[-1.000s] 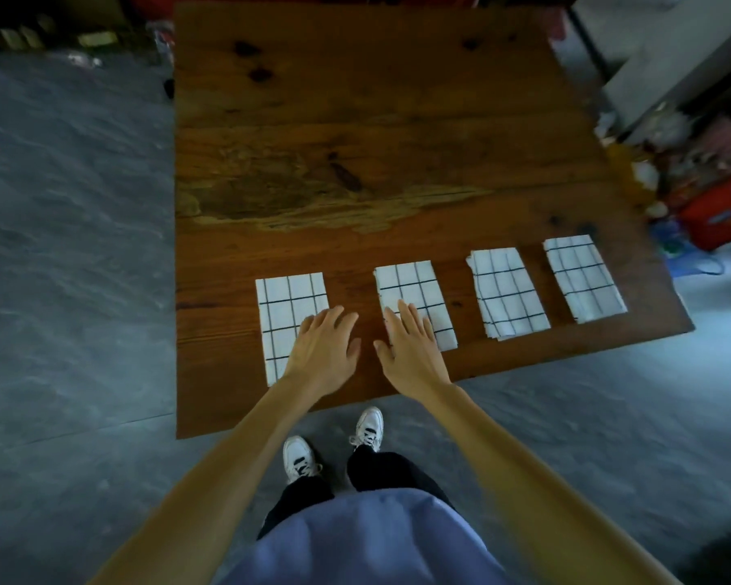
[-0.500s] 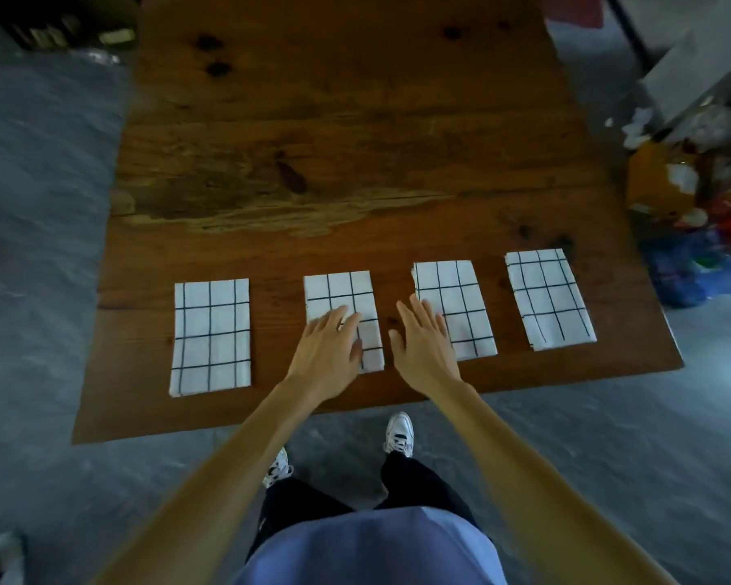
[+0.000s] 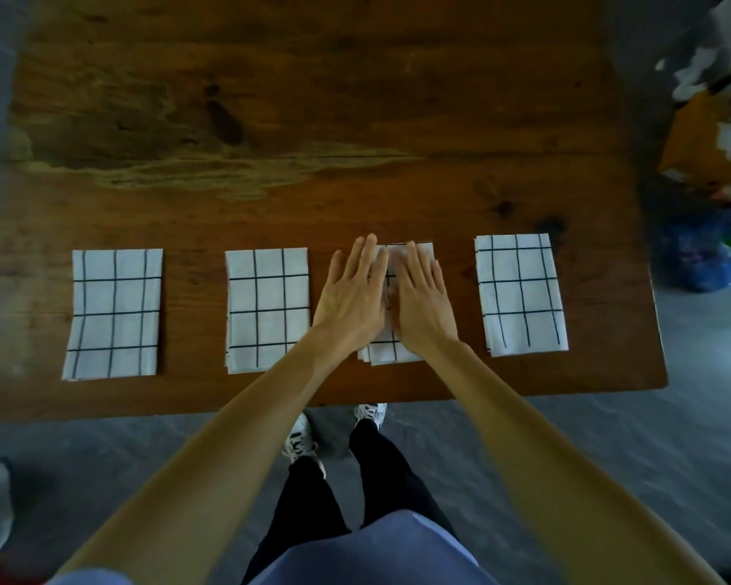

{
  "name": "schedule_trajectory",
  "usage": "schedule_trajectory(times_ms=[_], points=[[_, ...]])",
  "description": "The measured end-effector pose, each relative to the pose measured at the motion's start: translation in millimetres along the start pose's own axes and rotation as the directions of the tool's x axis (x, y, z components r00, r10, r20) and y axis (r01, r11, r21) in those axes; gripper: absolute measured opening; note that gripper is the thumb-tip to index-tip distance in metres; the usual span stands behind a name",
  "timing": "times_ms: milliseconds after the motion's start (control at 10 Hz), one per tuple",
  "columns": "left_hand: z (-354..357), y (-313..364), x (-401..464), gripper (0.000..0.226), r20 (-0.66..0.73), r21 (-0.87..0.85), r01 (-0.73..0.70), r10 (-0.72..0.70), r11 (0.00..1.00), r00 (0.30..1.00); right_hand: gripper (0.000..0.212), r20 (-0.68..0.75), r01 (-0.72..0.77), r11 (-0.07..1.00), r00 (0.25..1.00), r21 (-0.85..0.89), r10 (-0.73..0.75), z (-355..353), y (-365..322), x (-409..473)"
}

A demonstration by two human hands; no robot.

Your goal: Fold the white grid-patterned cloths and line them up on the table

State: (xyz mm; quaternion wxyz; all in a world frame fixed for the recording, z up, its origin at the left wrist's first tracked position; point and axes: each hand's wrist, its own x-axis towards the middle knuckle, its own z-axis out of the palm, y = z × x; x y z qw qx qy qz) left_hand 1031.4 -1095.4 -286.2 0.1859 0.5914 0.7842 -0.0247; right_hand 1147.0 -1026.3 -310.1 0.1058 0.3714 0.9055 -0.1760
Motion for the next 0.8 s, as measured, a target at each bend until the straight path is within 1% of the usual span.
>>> schedule_trajectory(times_ms=[100, 200, 500, 700, 800], points=[[14, -1, 6, 0.071, 0.046, 0.054, 0.031, -0.033, 0.998, 0.998, 0.063, -0.009, -0.016, 0.999, 1.000, -0.030, 0.015, 10, 2, 0], [24, -4, 8, 0.064, 0.037, 0.076, 0.041, -0.044, 0.996, 0.998, 0.059, -0.024, -0.041, 0.998, 0.999, -0.038, 0.040, 15, 5, 2], [34, -8, 9, 0.064, -0.021, 0.094, 0.034, -0.032, 0.995, 0.999, 0.062, -0.071, -0.045, 0.999, 0.997, -0.015, 0.044, 18, 8, 3], [25, -8, 12, 0.065, 0.058, 0.142, 0.017, -0.026, 0.990, 0.998, 0.063, -0.050, -0.042, 0.999, 0.998, -0.018, 0.041, 17, 10, 3], [17, -4, 5, 0.067, 0.088, 0.054, 0.035, -0.040, 0.998, 0.995, 0.066, -0.005, -0.008, 1.000, 1.000, 0.007, 0.008, 13, 14, -2]])
